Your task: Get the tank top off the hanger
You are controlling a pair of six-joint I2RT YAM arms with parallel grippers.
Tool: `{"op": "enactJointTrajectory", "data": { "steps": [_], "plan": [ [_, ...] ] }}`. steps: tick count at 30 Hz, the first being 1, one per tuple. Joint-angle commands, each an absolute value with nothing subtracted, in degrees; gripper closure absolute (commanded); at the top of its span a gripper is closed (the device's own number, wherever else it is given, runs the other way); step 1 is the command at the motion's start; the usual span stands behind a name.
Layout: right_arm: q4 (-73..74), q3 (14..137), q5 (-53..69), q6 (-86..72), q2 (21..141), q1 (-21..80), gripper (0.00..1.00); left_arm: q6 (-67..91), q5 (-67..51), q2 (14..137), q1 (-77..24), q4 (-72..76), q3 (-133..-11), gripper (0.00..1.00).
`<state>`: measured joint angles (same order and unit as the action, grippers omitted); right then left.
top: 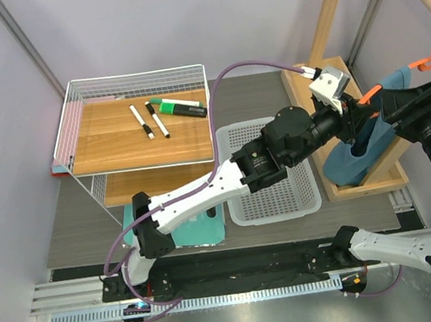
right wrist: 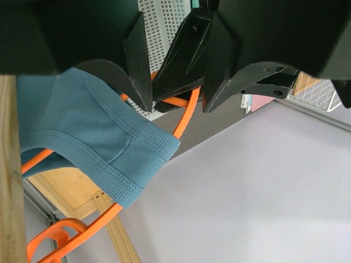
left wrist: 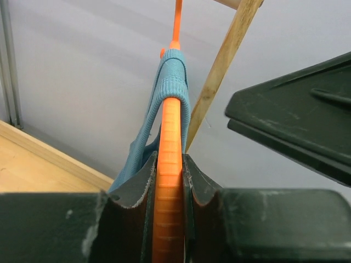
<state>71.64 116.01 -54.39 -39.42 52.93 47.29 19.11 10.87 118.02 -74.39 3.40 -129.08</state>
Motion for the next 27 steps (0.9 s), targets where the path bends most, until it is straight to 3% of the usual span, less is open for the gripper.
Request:
{"op": "enactJointTrajectory", "data": {
  "steps": [1, 27],
  "plan": [
    [67.8, 114.4, -56.3, -42.6, 53.9, 47.6, 0.54, 19.7, 11.5, 113.6, -74.3, 2.9, -127.4, 1.0],
    [56.3, 100.9, -60.2, -47.5, 50.8, 47.7, 0.66, 19.8, 10.2, 112.4, -74.3, 4.8, -123.8, 1.0]
  ]
}}
